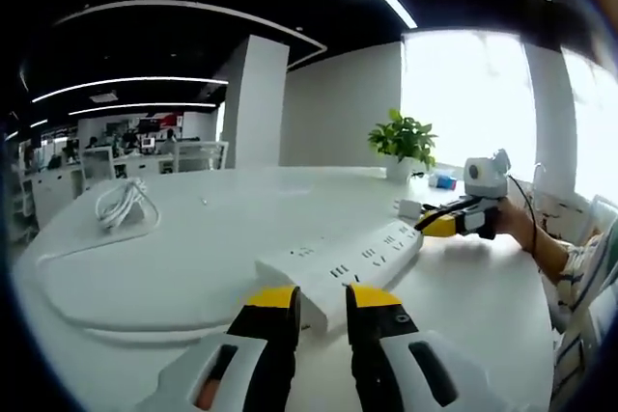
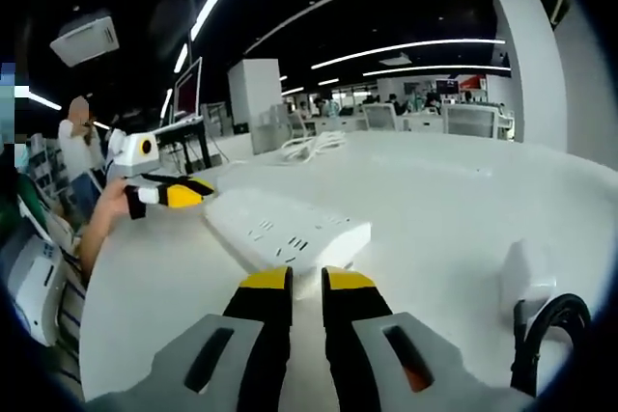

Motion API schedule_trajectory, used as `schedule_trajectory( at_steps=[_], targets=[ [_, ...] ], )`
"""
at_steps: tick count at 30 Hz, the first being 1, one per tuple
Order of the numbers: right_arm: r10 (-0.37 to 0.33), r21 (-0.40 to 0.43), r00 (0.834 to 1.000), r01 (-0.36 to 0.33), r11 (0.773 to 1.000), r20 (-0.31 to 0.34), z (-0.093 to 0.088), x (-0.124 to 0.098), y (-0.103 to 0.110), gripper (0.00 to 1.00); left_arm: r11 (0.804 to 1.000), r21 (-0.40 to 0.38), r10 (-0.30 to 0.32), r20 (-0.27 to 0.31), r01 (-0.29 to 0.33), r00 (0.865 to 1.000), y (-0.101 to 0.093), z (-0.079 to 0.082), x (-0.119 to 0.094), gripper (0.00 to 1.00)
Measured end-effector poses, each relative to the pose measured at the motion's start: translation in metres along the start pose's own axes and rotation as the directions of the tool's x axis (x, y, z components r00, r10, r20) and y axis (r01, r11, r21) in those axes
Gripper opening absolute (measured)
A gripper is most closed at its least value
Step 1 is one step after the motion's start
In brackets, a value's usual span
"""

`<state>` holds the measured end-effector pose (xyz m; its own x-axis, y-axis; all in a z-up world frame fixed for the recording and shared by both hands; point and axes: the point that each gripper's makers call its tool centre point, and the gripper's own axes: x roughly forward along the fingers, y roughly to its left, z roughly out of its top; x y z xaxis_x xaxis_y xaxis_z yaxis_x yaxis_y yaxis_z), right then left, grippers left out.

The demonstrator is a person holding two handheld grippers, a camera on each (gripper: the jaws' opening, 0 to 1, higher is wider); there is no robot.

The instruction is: Straighten the power strip on the desk, plug the charger into it

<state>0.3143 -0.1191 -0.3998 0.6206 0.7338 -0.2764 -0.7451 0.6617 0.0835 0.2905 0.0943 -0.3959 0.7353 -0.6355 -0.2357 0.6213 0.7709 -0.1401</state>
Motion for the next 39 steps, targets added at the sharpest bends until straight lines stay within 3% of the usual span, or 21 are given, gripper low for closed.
schedule_trajectory(
  at_steps=[4,13,18,24,34,39],
  targets=[
    [-0.042,0.042,0.998,0.041,0.998,0.040,0.007,-0.005,-0.012,0.11,1.000,0.003,0.028,0.019,-0.028,0.999,0.007,0.003,-0.004,0.20],
    [-0.142,0.031,0.987,0.140,0.990,0.082,0.015,-0.012,-0.034,0.11,1.000,-0.010,0.010,0.052,-0.009,0.999,0.004,0.008,-0.004,0.22],
    [-0.250,-0.035,0.963,0.254,0.966,0.097,0.020,-0.022,-0.052,0.11,1.000,-0.010,0.013,0.069,-0.013,0.998,0.005,0.011,-0.005,0.23],
    [-0.296,-0.020,0.947,0.301,0.954,0.123,0.029,-0.042,-0.066,0.12,0.999,0.024,0.020,0.062,-0.021,0.998,0.004,0.011,-0.005,0.23],
    [-0.378,-0.087,0.922,0.385,0.919,0.088,0.027,-0.076,-0.081,0.13,0.999,0.039,0.025,0.059,-0.027,0.998,0.004,0.012,-0.006,0.24],
    [-0.396,-0.143,0.918,0.395,0.908,0.019,0.018,-0.088,-0.083,0.14,0.998,0.054,0.029,0.062,-0.032,0.998,0.004,0.012,-0.006,0.24]
  ],
)
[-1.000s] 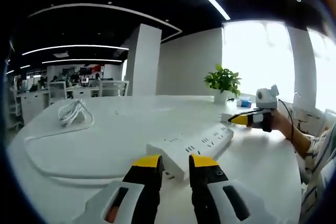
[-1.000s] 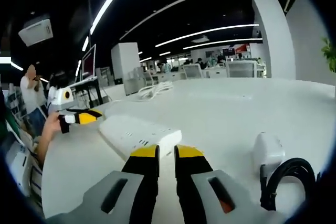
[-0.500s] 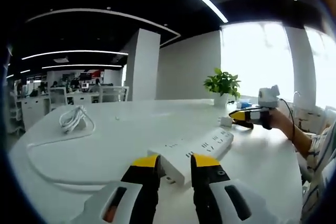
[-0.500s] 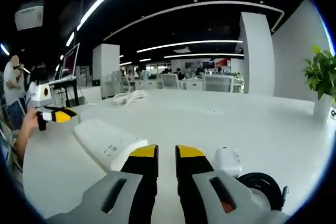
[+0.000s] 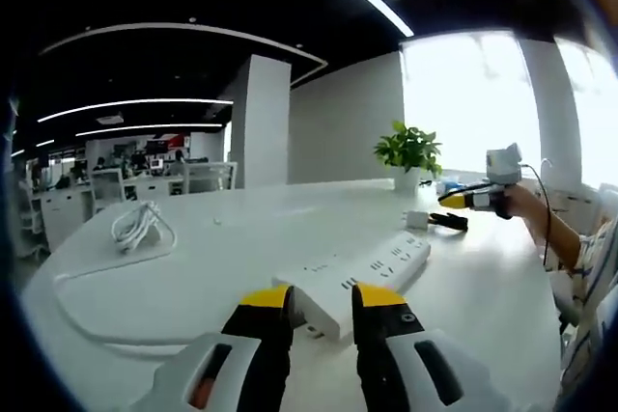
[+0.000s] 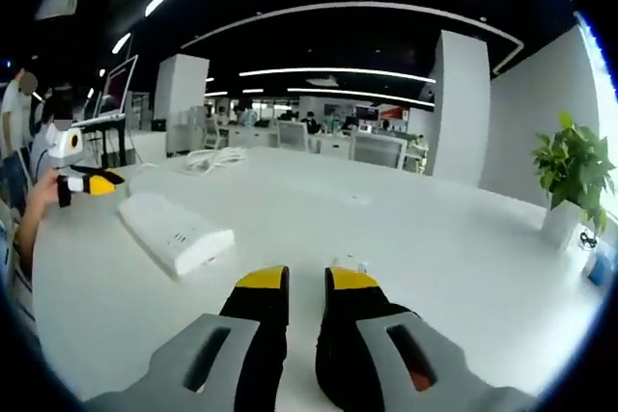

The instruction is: Straighten the power strip on the desk, plug the charger into it

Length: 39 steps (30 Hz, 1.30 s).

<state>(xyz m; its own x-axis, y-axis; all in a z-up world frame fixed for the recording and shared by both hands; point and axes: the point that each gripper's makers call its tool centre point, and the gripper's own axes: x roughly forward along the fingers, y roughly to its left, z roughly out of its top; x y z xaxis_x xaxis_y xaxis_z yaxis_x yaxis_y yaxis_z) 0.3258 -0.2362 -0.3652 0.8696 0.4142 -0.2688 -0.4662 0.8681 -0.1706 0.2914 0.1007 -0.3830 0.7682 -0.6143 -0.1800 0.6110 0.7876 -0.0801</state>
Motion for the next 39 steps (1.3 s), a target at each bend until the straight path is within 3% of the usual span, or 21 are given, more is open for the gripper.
schedule_trajectory(
  at_steps=[8,13,19,34,39],
  targets=[
    [0.011,-0.065,0.990,-0.020,0.998,-0.139,-0.030,-0.015,-0.005,0.19,1.000,-0.003,-0.028,-0.007,0.028,1.000,-0.006,-0.001,0.001,0.24],
    [-0.017,-0.100,0.979,-0.003,0.995,-0.203,-0.045,-0.023,-0.015,0.19,0.999,0.006,-0.049,-0.015,0.049,0.999,-0.011,-0.002,0.003,0.24],
    [0.011,-0.124,0.960,-0.048,0.991,-0.280,-0.058,-0.026,-0.013,0.19,0.999,0.005,-0.051,-0.009,0.051,0.999,-0.012,-0.001,0.002,0.23],
    [0.049,-0.145,0.935,-0.106,0.984,-0.350,-0.064,-0.016,-0.013,0.16,0.999,0.021,-0.033,-0.028,0.034,0.999,-0.009,-0.004,0.002,0.24],
    [0.098,-0.067,0.933,-0.129,0.989,-0.346,-0.063,-0.012,-0.005,0.14,1.000,0.007,-0.006,-0.017,0.006,1.000,-0.001,-0.002,0.001,0.23]
  ],
)
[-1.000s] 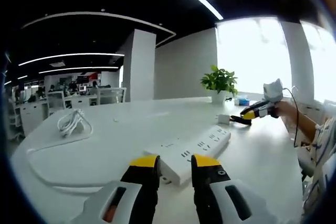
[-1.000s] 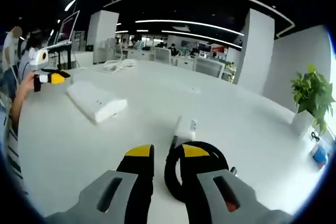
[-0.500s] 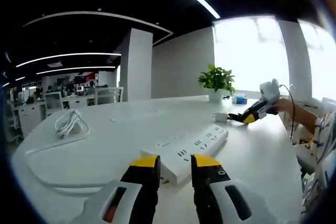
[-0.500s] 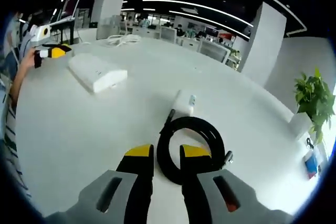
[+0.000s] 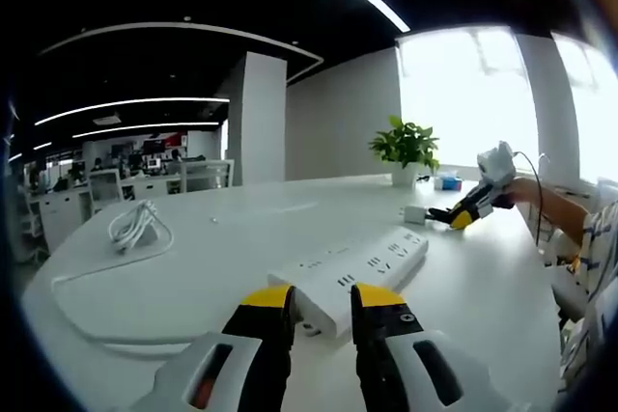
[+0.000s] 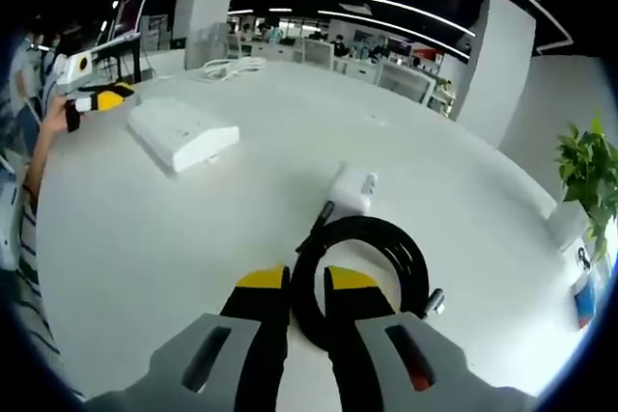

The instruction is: Straighten the power strip on the desk, plug the charger into it

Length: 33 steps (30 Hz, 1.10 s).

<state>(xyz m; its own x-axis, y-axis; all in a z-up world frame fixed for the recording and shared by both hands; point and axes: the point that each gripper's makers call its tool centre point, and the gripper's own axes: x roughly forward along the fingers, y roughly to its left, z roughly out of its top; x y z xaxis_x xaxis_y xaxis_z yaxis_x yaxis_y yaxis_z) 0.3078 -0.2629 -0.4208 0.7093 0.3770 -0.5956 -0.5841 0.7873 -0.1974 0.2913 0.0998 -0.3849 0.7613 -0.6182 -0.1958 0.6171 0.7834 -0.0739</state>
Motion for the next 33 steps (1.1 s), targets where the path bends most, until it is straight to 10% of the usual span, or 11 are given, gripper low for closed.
schedule_trajectory(
  at_steps=[15,33],
  targets=[
    [0.050,0.212,0.993,-0.073,0.974,0.109,0.014,0.005,0.007,0.10,1.000,0.002,-0.014,-0.011,0.014,1.000,-0.004,-0.003,0.001,0.23],
    [0.049,0.533,0.939,-0.235,0.813,0.340,0.051,-0.003,0.011,0.09,1.000,-0.001,-0.013,-0.019,0.013,1.000,-0.004,-0.006,0.002,0.23]
  ],
)
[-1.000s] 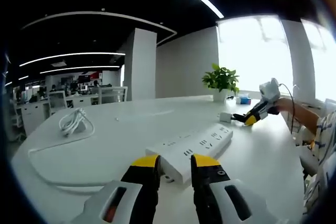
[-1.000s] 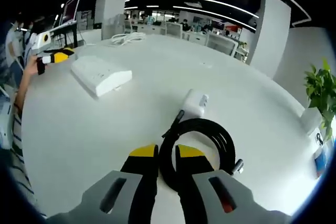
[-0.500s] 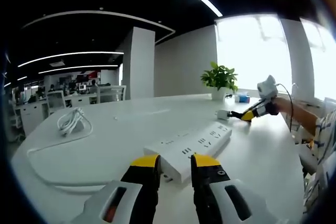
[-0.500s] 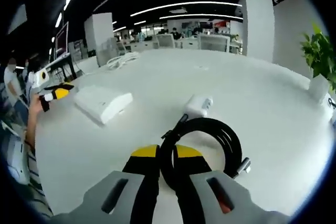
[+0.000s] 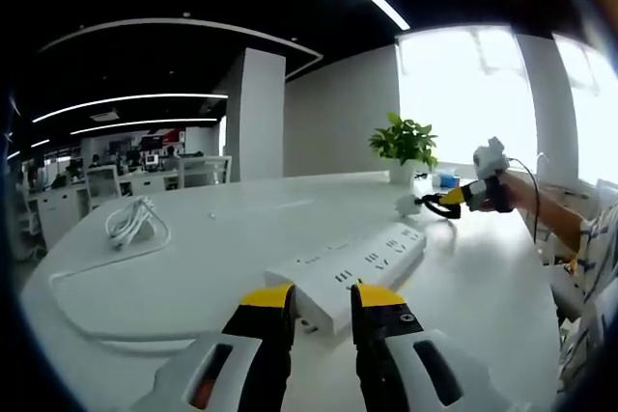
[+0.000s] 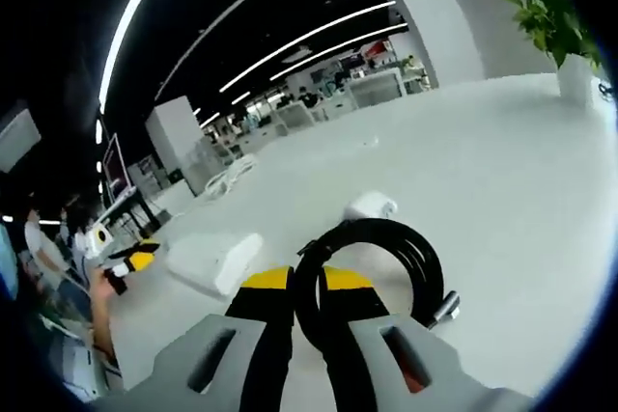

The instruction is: Straighten the power strip on the desk, plug the charger into it

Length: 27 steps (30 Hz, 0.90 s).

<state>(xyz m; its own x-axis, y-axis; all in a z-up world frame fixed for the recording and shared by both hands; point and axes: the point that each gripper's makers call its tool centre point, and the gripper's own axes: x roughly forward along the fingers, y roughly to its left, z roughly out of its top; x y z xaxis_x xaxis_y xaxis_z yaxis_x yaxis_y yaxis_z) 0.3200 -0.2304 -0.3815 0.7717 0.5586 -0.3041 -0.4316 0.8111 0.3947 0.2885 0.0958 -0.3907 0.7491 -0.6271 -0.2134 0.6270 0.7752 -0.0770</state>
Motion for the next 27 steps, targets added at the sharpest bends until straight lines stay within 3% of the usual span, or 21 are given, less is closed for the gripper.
schedule_trajectory(
  at_steps=[10,22,27],
  targets=[
    [0.018,0.101,0.997,-0.026,0.995,0.077,0.017,0.001,0.001,0.09,1.000,-0.001,0.003,-0.001,-0.003,1.000,0.002,0.001,0.000,0.23],
    [0.032,0.099,0.993,-0.043,0.994,0.117,0.027,-0.002,0.012,0.10,1.000,-0.002,0.004,-0.006,-0.004,1.000,0.002,0.000,0.000,0.23],
    [0.047,0.151,0.987,-0.070,0.986,0.152,0.027,-0.004,0.018,0.10,1.000,-0.002,0.003,-0.007,-0.003,1.000,0.003,0.000,0.001,0.23]
  ],
)
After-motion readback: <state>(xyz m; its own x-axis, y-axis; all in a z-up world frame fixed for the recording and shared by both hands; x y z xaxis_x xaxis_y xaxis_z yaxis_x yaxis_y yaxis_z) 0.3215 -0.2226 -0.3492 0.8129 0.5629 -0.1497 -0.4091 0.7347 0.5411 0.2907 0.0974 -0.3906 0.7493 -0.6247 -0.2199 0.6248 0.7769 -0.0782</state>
